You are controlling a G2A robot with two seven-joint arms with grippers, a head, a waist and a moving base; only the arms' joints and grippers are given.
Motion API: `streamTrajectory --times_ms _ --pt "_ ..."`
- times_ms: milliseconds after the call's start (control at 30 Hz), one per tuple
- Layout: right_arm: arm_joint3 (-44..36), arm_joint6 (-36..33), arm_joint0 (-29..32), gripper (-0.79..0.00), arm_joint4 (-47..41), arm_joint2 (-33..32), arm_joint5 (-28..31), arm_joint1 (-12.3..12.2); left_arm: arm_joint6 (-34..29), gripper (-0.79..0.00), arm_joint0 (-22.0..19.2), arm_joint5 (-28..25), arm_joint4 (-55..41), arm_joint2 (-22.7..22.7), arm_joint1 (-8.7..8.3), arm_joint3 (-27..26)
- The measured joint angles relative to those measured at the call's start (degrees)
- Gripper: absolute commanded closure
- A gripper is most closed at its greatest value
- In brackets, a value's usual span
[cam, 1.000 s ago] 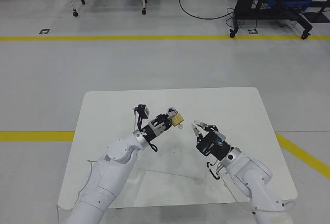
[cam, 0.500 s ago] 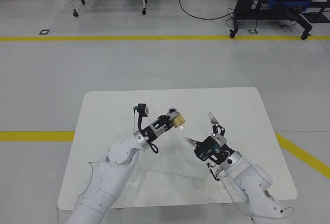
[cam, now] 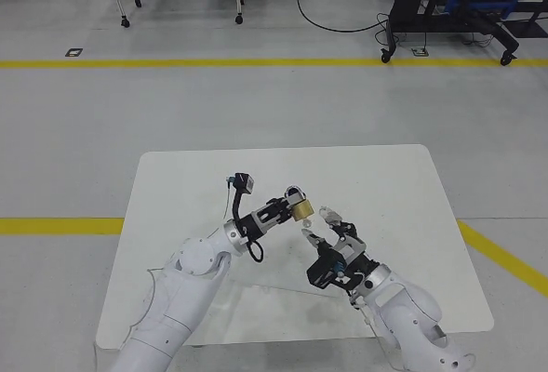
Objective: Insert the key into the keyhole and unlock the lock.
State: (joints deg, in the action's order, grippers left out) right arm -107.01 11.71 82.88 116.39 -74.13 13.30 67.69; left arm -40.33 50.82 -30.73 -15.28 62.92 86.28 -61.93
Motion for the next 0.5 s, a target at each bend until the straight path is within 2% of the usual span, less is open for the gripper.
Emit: streamTrajectory --times_ms 167,367,500 --pt "0.48 1.80 0.27 -0.182 0.75 0.40 -1.02 -0.03 0.55 0.000 -0.09 -0.28 0.34 -0.26 -0.04 0.23" --pt "0.79 2.46 0.15 -0.123 0.60 0.41 -1.09 -0.07 0.23 0.000 -0.23 -0.26 -0.13 -0.39 -0.12 0.34" --pt "0.85 2.71 0.04 -0.117 0.75 0.41 -1.10 -0.10 0.20 0.000 -0.25 -0.25 -0.48 -0.39 -0.19 0.30"
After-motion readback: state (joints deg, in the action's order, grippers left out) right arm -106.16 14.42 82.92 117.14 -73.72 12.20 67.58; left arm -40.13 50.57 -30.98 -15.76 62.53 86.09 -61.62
